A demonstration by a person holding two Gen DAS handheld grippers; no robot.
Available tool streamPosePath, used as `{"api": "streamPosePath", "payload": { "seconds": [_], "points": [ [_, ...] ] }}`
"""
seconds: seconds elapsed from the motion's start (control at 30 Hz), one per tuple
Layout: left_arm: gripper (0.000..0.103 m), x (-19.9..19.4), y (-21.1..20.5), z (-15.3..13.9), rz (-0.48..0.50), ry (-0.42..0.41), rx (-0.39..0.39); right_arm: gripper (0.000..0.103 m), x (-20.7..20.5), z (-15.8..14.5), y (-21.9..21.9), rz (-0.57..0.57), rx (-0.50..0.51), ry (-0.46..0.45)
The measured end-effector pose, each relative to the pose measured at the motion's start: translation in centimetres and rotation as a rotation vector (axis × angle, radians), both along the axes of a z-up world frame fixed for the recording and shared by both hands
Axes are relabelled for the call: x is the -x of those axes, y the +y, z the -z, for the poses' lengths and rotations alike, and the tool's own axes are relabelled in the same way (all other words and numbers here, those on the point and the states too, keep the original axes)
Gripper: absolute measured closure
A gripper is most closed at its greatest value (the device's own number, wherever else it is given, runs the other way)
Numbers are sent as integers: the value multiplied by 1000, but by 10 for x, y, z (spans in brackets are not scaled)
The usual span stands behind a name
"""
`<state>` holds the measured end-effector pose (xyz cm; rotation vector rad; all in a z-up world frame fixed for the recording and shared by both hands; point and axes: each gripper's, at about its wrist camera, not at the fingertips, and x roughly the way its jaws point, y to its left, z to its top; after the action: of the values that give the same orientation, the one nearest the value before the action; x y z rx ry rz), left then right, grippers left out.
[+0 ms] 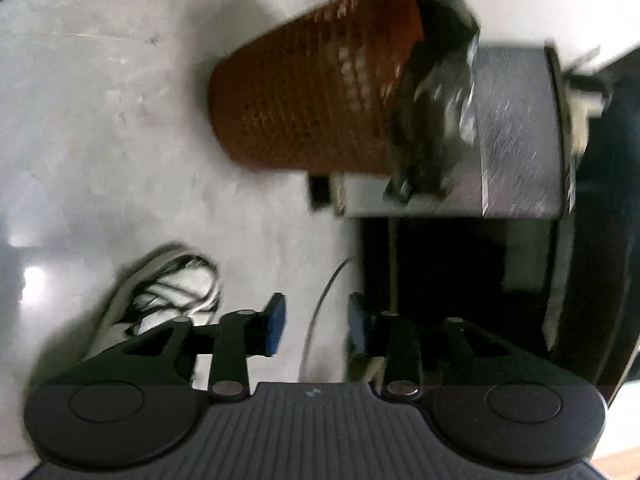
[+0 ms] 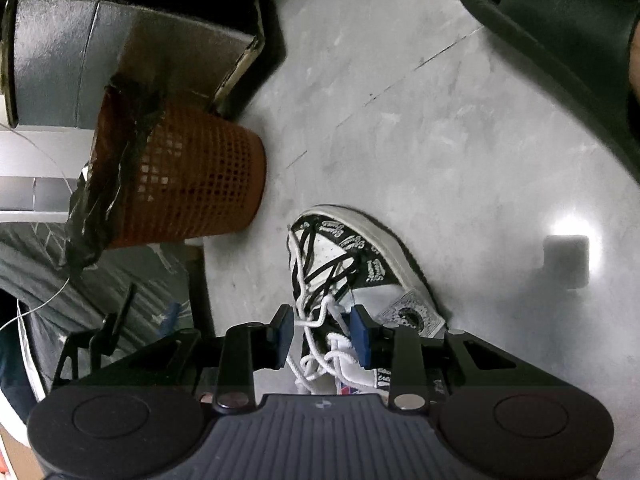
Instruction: Lace up shoes with both hands
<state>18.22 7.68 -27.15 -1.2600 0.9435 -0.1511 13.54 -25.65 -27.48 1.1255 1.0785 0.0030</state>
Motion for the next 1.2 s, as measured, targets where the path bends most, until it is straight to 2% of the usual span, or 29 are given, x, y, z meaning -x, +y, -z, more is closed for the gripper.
{"api": "streamPosePath", "payload": {
  "seconds": [0.07, 0.13, 0.2, 0.27, 0.37, 0.53, 0.63, 0.73, 0.83, 0.87, 0.93, 0.97, 1.0, 1.03, 1.07, 1.13, 1.2],
  "points": [
    [60, 5, -6, 3, 86, 31, -104, 67, 3, -12, -4, 43, 77, -54],
    [60, 15, -17, 3, 199, 20, -282, 67, 5, -16, -13, 116, 87, -72],
    [60, 24, -27, 2, 313, 3, -446, 67, 6, -12, -23, 166, 40, -44],
    [60, 27, -38, 2, 426, -49, -506, 67, 8, -7, -29, 195, 6, -25],
    [60, 30, -46, -7, 517, -119, -536, 67, 13, -2, -30, 156, 53, -11],
    [59, 25, -84, -19, 775, -251, -686, 67, 23, 10, -34, 167, 63, 44],
    [59, 31, -112, -24, 883, -341, -826, 67, 22, 9, -34, 148, 76, 39],
    [59, 27, -141, -16, 994, -313, -952, 67, 18, 7, -31, 108, 98, 30],
    [66, 25, -157, -11, 1049, -326, -1015, 67, 16, 7, -27, 77, 109, 28],
    [72, 23, -159, -9, 1054, -320, -1023, 67, 16, 7, -26, 67, 111, 28],
    [96, 21, -159, -10, 1035, -331, -1018, 67, 16, 6, -23, 51, 118, 27],
    [99, 22, -156, -12, 1006, -342, -1040, 67, 15, 6, -22, 45, 119, 28],
    [99, 21, -149, -15, 966, -341, -1008, 67, 15, 7, -22, 41, 119, 30],
    [99, 18, -139, -18, 917, -332, -930, 67, 15, 7, -22, 40, 119, 30],
    [99, 17, -133, -18, 882, -316, -916, 67, 15, 6, -22, 44, 118, 27],
    [99, 18, -123, -18, 849, -288, -939, 67, 14, 8, -21, 55, 108, 25],
    [99, 20, -113, -20, 829, -289, -910, 67, 13, 8, -20, 52, 100, 26]
  ]
}}
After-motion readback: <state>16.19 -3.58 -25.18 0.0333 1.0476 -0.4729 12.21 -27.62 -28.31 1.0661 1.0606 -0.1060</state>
